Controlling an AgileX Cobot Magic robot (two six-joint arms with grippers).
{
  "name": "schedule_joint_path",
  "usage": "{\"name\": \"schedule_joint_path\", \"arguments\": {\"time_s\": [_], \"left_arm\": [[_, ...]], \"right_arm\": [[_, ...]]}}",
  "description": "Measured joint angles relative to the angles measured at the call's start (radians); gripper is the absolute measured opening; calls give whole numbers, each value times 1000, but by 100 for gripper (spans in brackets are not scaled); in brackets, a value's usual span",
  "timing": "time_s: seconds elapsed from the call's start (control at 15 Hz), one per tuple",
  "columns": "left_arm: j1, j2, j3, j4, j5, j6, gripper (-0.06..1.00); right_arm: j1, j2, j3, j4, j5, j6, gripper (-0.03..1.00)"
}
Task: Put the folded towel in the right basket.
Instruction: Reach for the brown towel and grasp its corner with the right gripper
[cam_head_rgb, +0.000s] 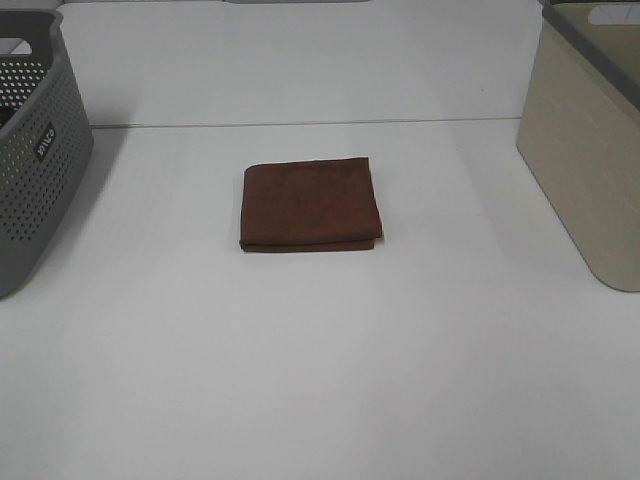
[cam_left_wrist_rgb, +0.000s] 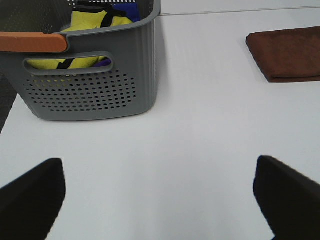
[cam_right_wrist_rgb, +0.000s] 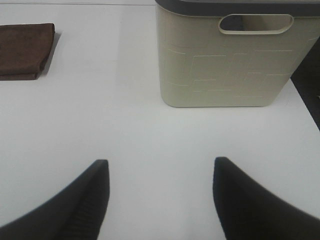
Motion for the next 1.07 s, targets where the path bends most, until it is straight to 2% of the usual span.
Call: {"name": "schedule_joint_path", "arguments": {"time_s": [1.07], "left_arm": [[0, 0, 0, 0, 0, 0, 97]], "right_arm": [[0, 0, 0, 0, 0, 0, 58]]}}
